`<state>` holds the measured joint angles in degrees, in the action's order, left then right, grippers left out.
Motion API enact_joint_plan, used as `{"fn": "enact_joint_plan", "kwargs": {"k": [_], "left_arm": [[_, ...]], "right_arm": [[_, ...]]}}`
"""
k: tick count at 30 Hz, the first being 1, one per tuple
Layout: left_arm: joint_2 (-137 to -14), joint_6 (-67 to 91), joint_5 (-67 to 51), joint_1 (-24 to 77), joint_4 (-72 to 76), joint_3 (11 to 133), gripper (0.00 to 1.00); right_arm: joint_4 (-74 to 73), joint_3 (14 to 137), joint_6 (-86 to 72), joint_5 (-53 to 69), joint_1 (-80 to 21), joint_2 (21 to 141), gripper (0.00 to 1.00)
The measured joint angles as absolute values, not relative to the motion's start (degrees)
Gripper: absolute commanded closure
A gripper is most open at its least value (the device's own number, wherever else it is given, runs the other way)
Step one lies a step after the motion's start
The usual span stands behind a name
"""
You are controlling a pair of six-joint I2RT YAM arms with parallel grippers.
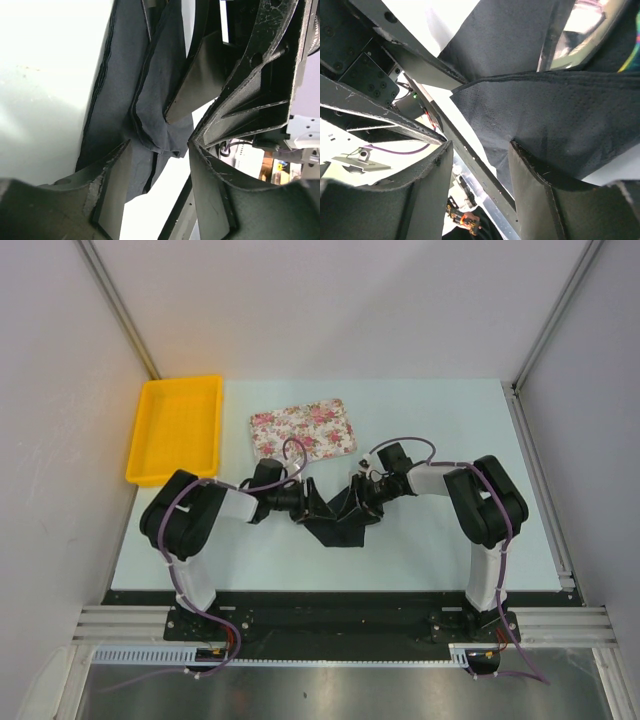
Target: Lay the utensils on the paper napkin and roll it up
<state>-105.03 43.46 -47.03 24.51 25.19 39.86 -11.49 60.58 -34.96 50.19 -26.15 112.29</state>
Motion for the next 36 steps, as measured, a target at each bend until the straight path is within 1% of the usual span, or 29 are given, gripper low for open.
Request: {"fn": "enact_joint_plan", "kwargs": {"k": [1, 4, 5, 7, 8, 10, 11, 13, 16, 18, 19, 21, 22, 25, 27, 28, 30, 33, 36], "left_arm": [[-105.1, 43.1, -46.7, 24.8, 24.4, 40.3, 0.48], [-105.4, 41.9, -46.0, 25.2, 22.4, 41.6, 0.58], [-105.5, 41.7, -45.7, 25.4, 22.1, 41.9, 0.68], [-105.9, 41.4, -45.1, 25.9, 21.2, 42.5, 0.78], [-106.0, 40.9, -44.9, 26.1, 20.6, 42.7, 0.87], [-106.1, 40.0, -44.1, 26.3, 18.8, 43.5, 0.94], [-106.1, 39.4, -43.6, 26.4, 18.1, 43.9, 1.00], [-106.1, 38.4, -43.0, 26.5, 16.6, 44.6, 1.00], [-106.1, 37.1, -41.5, 26.5, 14.7, 44.7, 1.00], [-106.1, 36.7, -40.6, 26.5, 13.5, 44.7, 1.00], [-106.1, 36.5, -40.5, 26.5, 13.1, 44.7, 1.00], [-105.8, 36.2, -40.2, 26.5, 12.6, 44.7, 1.00], [-105.7, 36.0, -40.0, 26.5, 12.5, 44.7, 1.00], [-105.5, 35.9, -39.6, 26.5, 12.2, 44.7, 1.00], [-105.4, 35.9, -39.4, 26.5, 12.1, 44.7, 1.00], [-105.4, 35.9, -39.3, 26.5, 12.1, 44.7, 1.00], [-105.4, 35.9, -39.3, 26.5, 12.0, 44.7, 1.00], [-105.4, 35.9, -39.2, 26.5, 12.0, 44.7, 1.00], [-105.4, 35.9, -39.2, 26.5, 11.9, 44.7, 1.00]], "right_arm": [[-11.6, 60.6, -35.0, 50.0, -26.2, 112.3, 0.47], [-11.6, 60.6, -35.0, 49.9, -26.1, 112.3, 0.48], [-11.4, 60.6, -34.9, 49.9, -26.0, 112.3, 0.48], [-11.3, 60.6, -34.9, 49.9, -26.1, 112.3, 0.48], [-11.2, 60.6, -34.9, 49.9, -26.2, 112.3, 0.48], [-11.2, 60.6, -34.9, 49.9, -26.2, 112.3, 0.49], [-11.3, 60.6, -34.7, 49.9, -26.2, 112.3, 0.49], [-11.5, 60.6, -34.4, 49.8, -26.2, 112.2, 0.50], [-12.3, 60.6, -34.0, 49.1, -26.0, 111.1, 0.55], [-12.7, 60.6, -33.6, 48.3, -25.7, 109.6, 0.62], [-12.9, 60.6, -33.3, 47.7, -25.4, 108.7, 0.67], [-13.3, 60.7, -32.6, 46.3, -24.8, 106.6, 0.73], [-13.5, 61.0, -32.1, 45.6, -24.7, 106.0, 0.78], [-14.1, 62.3, -31.0, 43.6, -24.5, 105.6, 0.87], [-14.9, 63.0, -30.3, 42.3, -24.9, 105.7, 0.90], [-15.6, 63.6, -29.9, 41.4, -25.3, 105.9, 0.94], [-16.0, 64.5, -29.2, 40.3, -26.0, 106.5, 0.95], [-16.5, 65.8, -28.2, 38.2, -27.1, 108.2, 1.00], [-17.0, 66.5, -27.3, 36.1, -27.8, 109.8, 1.00]]}}
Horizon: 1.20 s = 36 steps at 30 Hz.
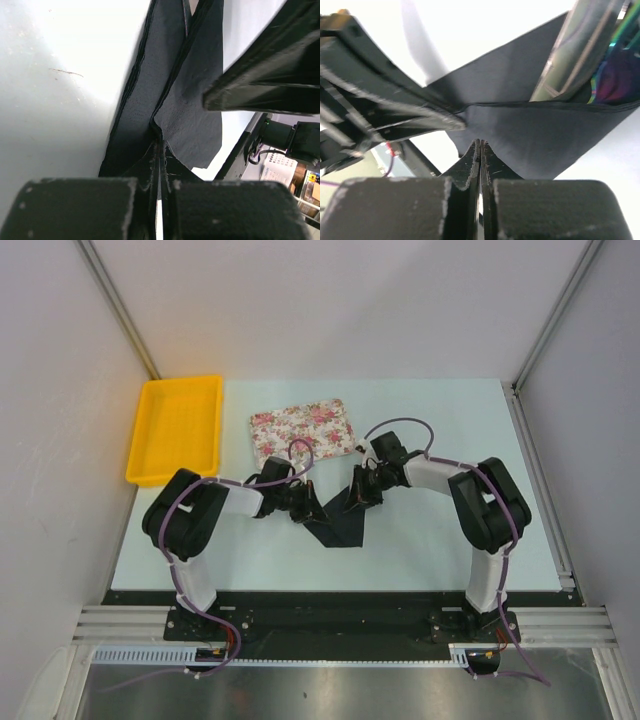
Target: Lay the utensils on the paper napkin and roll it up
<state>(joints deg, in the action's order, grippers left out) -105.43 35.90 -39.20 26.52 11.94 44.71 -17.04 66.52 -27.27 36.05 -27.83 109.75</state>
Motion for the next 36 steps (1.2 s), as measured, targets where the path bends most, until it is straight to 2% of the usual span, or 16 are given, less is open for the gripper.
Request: {"fn": "enact_joint_plan", "kwargs": {"k": [9, 12, 13, 16, 19, 23, 27, 36], "left_arm": [[-105.4, 35.9, -39.2, 26.5, 11.9, 44.7, 1.00], [-105.3, 35.9, -39.2, 26.5, 11.9, 44.7, 0.86], [-105.2, 35.9, -39.1, 26.5, 12.0, 44.6, 0.76], [-104.0, 36.0, -39.7, 26.1, 13.0, 43.6, 0.66], [-101.6, 35.9, -41.0, 25.4, 13.9, 42.7, 0.63], [-98.1, 36.1, -43.4, 25.4, 17.1, 42.5, 0.64], [-97.2, 36.7, -44.8, 27.0, 20.1, 42.5, 0.70], [-103.2, 39.7, -44.8, 30.9, 23.6, 42.5, 0.82]], "right_arm": [[-18.7, 67.6, -25.4, 30.4, -29.2, 112.6, 1.00], [-19.4, 68.4, -24.7, 29.8, -29.7, 112.9, 1.00], [-19.5, 68.6, -24.4, 29.7, -29.8, 113.0, 1.00], [-19.5, 68.7, -24.0, 29.8, -29.9, 113.1, 1.00], [-19.4, 68.7, -23.7, 30.0, -29.9, 113.1, 1.00], [-18.7, 68.3, -23.4, 30.7, -29.8, 113.2, 1.00], [-18.1, 68.3, -23.4, 31.8, -29.6, 113.5, 1.00], [-17.8, 68.3, -23.4, 33.0, -29.1, 113.8, 1.00]]}}
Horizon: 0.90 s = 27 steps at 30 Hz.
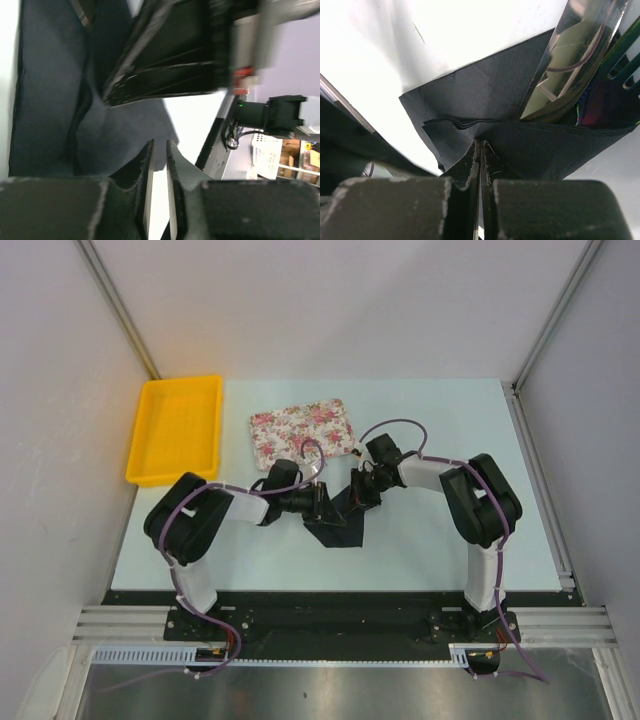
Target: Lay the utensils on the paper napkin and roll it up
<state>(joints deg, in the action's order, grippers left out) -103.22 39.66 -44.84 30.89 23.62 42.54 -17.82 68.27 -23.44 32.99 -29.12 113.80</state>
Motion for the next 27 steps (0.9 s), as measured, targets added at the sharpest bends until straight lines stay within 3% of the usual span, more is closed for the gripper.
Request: {"fn": "enact_joint_plan", "kwargs": {"k": [10, 27], "left_arm": [[-109.5, 40.4, -42.2, 31.7, 21.1, 44.6, 1.00], [-109.6, 40.2, -42.2, 31.4, 19.3, 45.2, 1.00]], "right_arm": [[-17.8, 68.3, -23.3, 33.3, -29.1, 113.8, 0.99], [-23.2, 72.7, -19.9, 30.0, -29.2, 110.9, 0.96]]}}
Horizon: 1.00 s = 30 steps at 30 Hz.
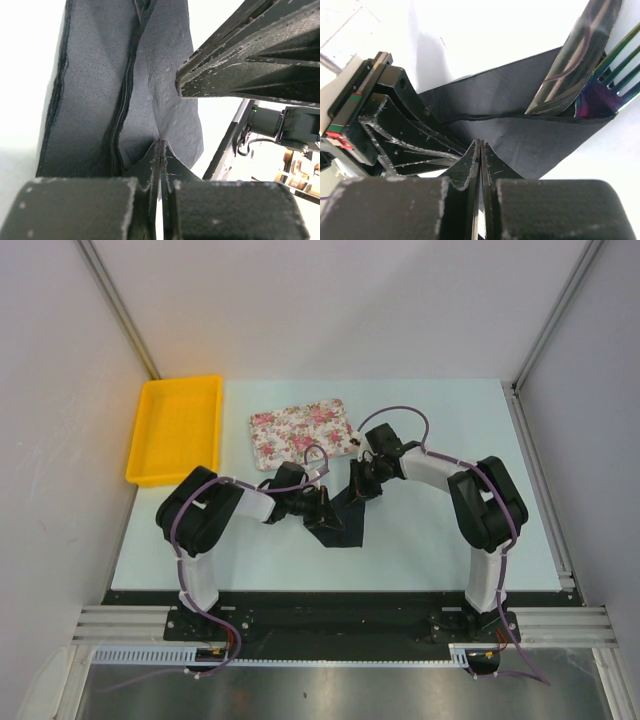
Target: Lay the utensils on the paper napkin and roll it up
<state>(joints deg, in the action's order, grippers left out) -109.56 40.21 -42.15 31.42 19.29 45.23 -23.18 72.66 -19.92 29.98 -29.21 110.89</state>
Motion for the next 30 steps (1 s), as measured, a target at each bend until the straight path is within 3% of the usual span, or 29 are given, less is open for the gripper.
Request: {"fn": "enact_joint_plan", "kwargs": {"k": [8, 12, 18, 20, 30], "left_arm": [[-109.5, 40.1, -42.2, 31.4, 19.3, 45.2, 0.97], [-109.3, 40.0, -42.0, 31.4, 19.0, 45.2, 0.67], [-102.1, 38.0, -41.7, 28.1, 16.1, 43.2, 0.33], [-98.5, 36.3, -41.0, 25.0, 13.0, 42.7, 0.27], [-93.0, 28.1, -37.3, 18.2, -1.4, 40.4, 0.28]], "right_arm": [[-23.3, 72.7, -19.0, 27.8, -30.0, 114.0, 0.99], [-23.3, 72.8, -18.5, 28.4, -30.0, 114.8, 1.00], [-23.2, 72.8, -17.8, 28.5, -30.0, 114.9, 1.00], [-23.2, 72.8, -17.8, 28.5, -30.0, 114.9, 1.00], [-22.6, 72.4, -17.8, 29.0, -30.0, 114.9, 1.00]]}}
